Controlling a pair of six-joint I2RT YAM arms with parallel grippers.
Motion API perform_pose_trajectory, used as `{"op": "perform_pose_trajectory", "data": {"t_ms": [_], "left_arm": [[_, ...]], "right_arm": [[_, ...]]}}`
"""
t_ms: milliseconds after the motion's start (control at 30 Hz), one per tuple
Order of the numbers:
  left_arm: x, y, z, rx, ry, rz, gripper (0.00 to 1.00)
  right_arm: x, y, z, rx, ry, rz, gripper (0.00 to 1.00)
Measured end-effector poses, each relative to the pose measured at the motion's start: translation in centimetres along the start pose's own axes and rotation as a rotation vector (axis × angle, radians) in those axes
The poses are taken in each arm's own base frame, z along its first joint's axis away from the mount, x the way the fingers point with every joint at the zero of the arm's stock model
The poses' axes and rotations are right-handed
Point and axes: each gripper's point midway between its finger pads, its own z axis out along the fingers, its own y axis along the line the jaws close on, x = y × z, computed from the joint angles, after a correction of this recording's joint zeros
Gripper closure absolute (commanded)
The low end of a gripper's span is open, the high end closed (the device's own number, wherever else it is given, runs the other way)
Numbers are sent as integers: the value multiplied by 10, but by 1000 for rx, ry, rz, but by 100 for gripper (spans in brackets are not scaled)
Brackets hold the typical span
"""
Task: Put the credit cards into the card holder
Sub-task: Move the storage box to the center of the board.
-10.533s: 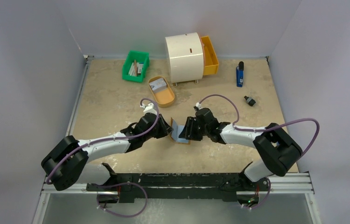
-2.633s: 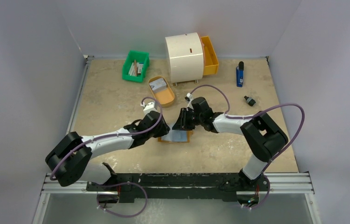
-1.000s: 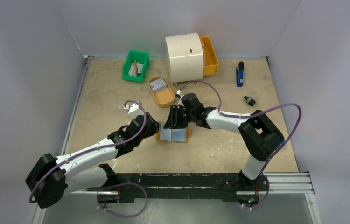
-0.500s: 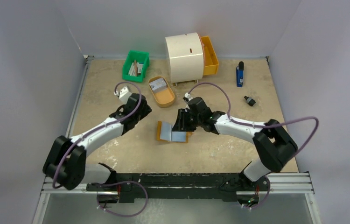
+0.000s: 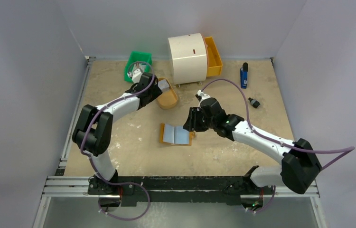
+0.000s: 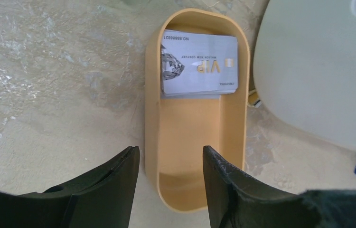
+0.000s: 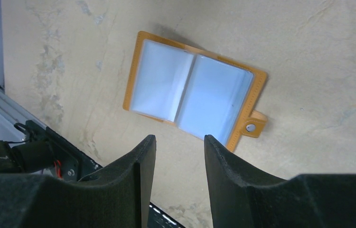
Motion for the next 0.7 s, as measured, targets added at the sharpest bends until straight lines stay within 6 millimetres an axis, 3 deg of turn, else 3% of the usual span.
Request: {"op": "perform_pose_trajectory", "data": {"t_ms": [333,700], "left_arm": [[20,26,22,-113,50,65,55],[23,27,35,-170,51,16,68]], "right_arm": [[-5,-5,-19,33,-31,-23,55],[-9,-7,-35,45,-61,-24,55]]}}
